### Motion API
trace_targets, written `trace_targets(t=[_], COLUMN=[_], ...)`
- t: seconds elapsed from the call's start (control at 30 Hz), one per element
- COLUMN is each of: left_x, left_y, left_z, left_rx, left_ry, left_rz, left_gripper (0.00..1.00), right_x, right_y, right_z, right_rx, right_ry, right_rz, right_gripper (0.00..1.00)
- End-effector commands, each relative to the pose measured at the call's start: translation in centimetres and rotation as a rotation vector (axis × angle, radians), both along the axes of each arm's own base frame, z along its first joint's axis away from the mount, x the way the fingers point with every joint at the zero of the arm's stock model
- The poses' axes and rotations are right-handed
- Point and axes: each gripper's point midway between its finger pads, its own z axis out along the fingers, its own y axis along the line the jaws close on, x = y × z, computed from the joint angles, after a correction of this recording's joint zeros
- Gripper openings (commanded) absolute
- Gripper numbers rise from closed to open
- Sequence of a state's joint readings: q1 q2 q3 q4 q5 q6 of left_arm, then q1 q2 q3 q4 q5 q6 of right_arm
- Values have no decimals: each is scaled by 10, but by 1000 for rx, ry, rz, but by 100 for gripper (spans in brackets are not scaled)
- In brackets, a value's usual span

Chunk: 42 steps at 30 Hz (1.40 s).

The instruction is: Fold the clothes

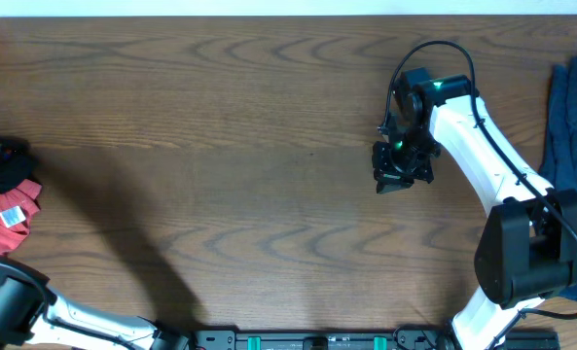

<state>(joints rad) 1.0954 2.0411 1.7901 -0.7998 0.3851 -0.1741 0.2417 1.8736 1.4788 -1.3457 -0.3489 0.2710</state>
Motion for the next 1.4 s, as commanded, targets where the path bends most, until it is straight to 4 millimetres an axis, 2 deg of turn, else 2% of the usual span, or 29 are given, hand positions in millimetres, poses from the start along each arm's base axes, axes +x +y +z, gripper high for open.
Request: trace_targets(t=[0.0, 0.17, 0.4, 0.6, 0.73, 1.17, 1.37], left_x=[8, 29, 70, 95, 100, 110, 120], left_y=[-6, -20, -53, -77, -79, -84, -99], left_z=[-13, -13, -10, -9, -7, -1, -10], left_rx=[-17, -33, -39, -54, -74, -90, -22], left_ry=[12, -19, -47, -54, -71, -130, -24], left_rz=[-43, -95, -206, -248, -211, -242, -281], left_gripper=[98, 98, 98, 98, 98, 98, 98], right_x=[-3, -2, -2, -2, -2, -2, 3], right_y=[8, 9, 8, 8, 9, 9, 10], right_z=[2, 2, 2, 1, 1, 1, 1], right_rx=[25, 26, 25, 25, 25, 26, 31], right_ry=[5, 3, 3, 2, 1, 0, -18], right_rz=[9, 8, 9, 9, 9, 9, 9], right_gripper=[1, 1, 1, 1, 1, 1, 1])
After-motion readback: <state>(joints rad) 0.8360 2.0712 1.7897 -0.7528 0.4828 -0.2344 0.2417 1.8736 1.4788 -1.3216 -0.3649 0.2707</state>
